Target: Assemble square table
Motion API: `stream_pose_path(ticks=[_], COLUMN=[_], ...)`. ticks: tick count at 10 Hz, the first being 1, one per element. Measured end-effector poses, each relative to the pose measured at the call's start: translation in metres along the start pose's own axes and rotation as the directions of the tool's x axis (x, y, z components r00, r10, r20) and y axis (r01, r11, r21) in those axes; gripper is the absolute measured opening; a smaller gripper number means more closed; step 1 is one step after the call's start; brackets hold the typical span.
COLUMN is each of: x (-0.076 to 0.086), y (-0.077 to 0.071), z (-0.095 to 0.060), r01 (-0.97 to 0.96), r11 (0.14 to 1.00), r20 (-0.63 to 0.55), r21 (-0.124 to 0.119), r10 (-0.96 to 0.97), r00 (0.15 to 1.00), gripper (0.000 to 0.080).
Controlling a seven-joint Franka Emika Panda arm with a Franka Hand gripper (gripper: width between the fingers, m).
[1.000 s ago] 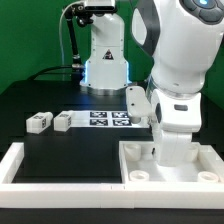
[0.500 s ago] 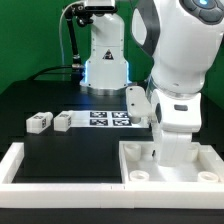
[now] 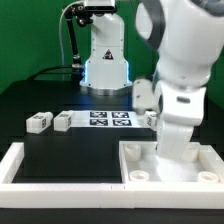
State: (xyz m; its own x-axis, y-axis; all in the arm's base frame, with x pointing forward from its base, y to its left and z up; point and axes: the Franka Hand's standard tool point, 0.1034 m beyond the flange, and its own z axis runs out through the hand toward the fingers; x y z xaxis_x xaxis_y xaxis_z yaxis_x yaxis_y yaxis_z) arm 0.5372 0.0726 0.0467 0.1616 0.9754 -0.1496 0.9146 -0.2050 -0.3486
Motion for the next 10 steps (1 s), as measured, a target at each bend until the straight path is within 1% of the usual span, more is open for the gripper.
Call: stream_pose_path(ticks=[1,2,3,4,7,8,9,10], x=[0.011,0.019,0.025,0.027,0.028,0.03,0.033,0.036], y=[-0.01,-0.018,-0.024,-0.023,-0.024,-0.029,-0.043,-0.061], z=[-0.008,-0.013,-0.015,-0.017,-0.016,-0.013,-0.008,-0.008], r01=[-0.017,-0.115,-0.225,-0.303,-0.456,-0.572,-0.699,-0.796], r11=[1.0,0.993,0.974,0.953,0.889,0.819,0.715,0.605], r20=[0.006,0.011,0.013,-0.006,-0.004,0.007,0.041,0.097], r21=[-0.011,-0.007,0.01,0.026,0.031,0.034,0.034,0.024], r10=[0.017,0.115,0.225,0.303,0.456,0.572,0.698,0.791], r00=[1.0,0.993,0.974,0.953,0.89,0.82,0.715,0.605], gripper=[0.0649,0.0649,0.0649,0.0649,0.0649,0.0649,0.0649,0.0649])
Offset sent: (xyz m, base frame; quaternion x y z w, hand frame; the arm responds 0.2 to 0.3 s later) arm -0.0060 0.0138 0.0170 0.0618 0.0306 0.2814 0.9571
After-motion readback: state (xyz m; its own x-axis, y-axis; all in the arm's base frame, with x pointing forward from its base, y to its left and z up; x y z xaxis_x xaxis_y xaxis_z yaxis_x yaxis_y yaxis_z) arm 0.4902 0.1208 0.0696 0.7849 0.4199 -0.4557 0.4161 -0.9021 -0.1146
